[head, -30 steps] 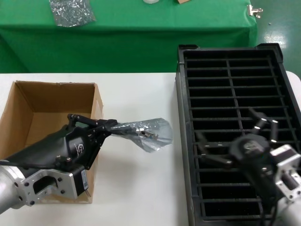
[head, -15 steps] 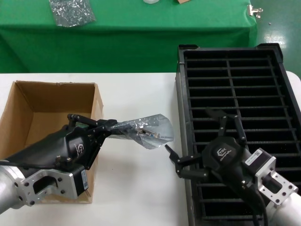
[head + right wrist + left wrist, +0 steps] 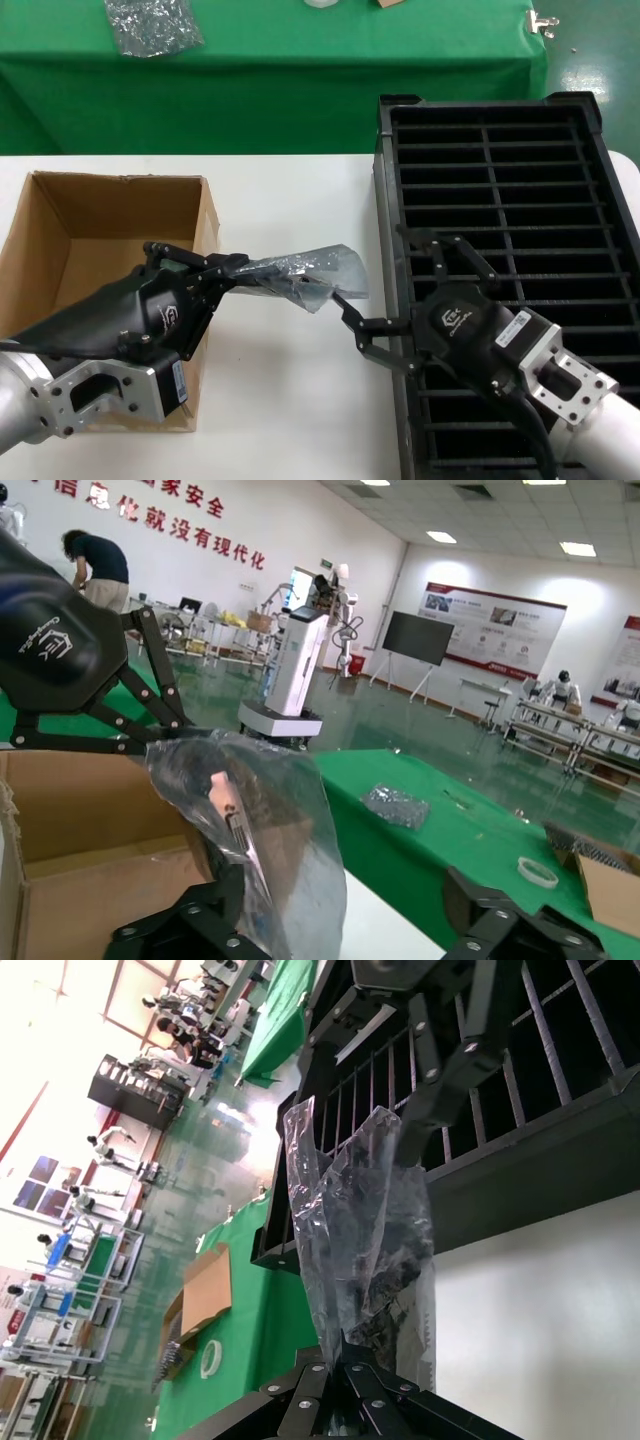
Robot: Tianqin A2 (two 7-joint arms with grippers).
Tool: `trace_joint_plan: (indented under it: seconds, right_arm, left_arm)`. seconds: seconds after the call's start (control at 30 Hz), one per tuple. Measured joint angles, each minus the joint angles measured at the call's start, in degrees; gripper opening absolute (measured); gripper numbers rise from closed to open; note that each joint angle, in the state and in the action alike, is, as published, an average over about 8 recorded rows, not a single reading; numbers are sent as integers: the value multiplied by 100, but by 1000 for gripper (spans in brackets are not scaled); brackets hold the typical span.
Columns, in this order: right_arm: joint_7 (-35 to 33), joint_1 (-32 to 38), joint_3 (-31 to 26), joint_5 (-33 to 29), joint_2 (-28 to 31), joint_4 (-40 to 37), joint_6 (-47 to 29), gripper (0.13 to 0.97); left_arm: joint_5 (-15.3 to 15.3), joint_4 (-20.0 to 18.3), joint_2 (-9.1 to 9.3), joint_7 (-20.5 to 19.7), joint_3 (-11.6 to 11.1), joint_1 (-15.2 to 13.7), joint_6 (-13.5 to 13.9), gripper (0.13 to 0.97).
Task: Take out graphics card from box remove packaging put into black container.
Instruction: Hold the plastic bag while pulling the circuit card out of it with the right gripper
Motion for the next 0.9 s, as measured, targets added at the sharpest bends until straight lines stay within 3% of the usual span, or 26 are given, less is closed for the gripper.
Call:
trace_joint_plan:
  seconds: [0.13,0.33,0.7,0.9]
  right_arm:
    - [-11,84,-45,3,14,29,-66,695]
    - [-34,96,-31,104,173,144,-262,533]
    - [-177,-299,346,564,726,511,-727,298]
    - [-209,-375,428,641,857,577,-810,269]
  left_arm:
    - [0,0,0,0,0,0,0,140]
    - [0,0,0,0,0,0,0,140]
    - [0,0,0,0,0,0,0,140]
    - [0,0,0,0,0,0,0,140]
